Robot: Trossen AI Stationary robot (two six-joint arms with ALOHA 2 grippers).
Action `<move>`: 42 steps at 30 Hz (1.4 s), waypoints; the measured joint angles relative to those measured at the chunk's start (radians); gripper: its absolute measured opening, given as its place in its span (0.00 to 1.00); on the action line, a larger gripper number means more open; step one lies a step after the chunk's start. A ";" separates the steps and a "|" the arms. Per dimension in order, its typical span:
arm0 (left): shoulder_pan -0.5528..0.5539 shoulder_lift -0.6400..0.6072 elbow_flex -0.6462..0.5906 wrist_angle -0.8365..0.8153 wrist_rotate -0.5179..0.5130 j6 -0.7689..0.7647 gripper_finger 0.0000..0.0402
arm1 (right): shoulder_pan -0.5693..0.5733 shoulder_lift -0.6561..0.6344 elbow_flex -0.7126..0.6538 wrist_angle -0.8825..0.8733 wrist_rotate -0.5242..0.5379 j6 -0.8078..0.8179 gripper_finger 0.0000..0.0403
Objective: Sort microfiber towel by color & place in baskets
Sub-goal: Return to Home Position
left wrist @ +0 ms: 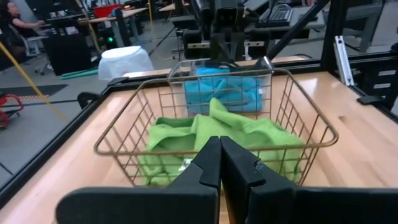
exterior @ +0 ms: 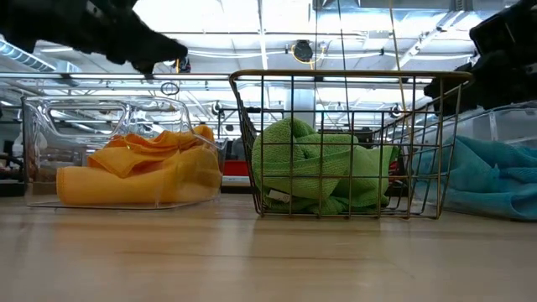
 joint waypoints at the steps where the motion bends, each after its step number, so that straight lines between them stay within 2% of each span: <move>1: 0.007 -0.016 -0.011 -0.004 0.005 0.000 0.02 | -0.001 -0.022 -0.001 -0.018 0.003 0.004 0.00; 13: 0.046 -0.236 -0.145 0.009 0.062 0.008 0.02 | -0.001 -0.156 0.001 -0.143 0.002 0.020 0.00; 20: 0.046 -0.364 -0.201 0.005 0.124 0.033 0.02 | -0.001 -0.162 0.001 -0.181 0.001 0.059 0.00; 27: 0.046 -0.470 -0.249 -0.005 0.130 0.026 0.02 | -0.001 -0.162 0.001 -0.186 0.001 0.064 0.00; 31: 0.046 -0.515 -0.274 0.004 0.181 0.028 0.02 | -0.001 -0.162 0.001 -0.185 0.000 0.064 0.00; 42: 0.046 -0.629 -0.298 -0.071 0.184 0.032 0.02 | -0.001 -0.181 0.001 -0.181 -0.005 0.065 0.00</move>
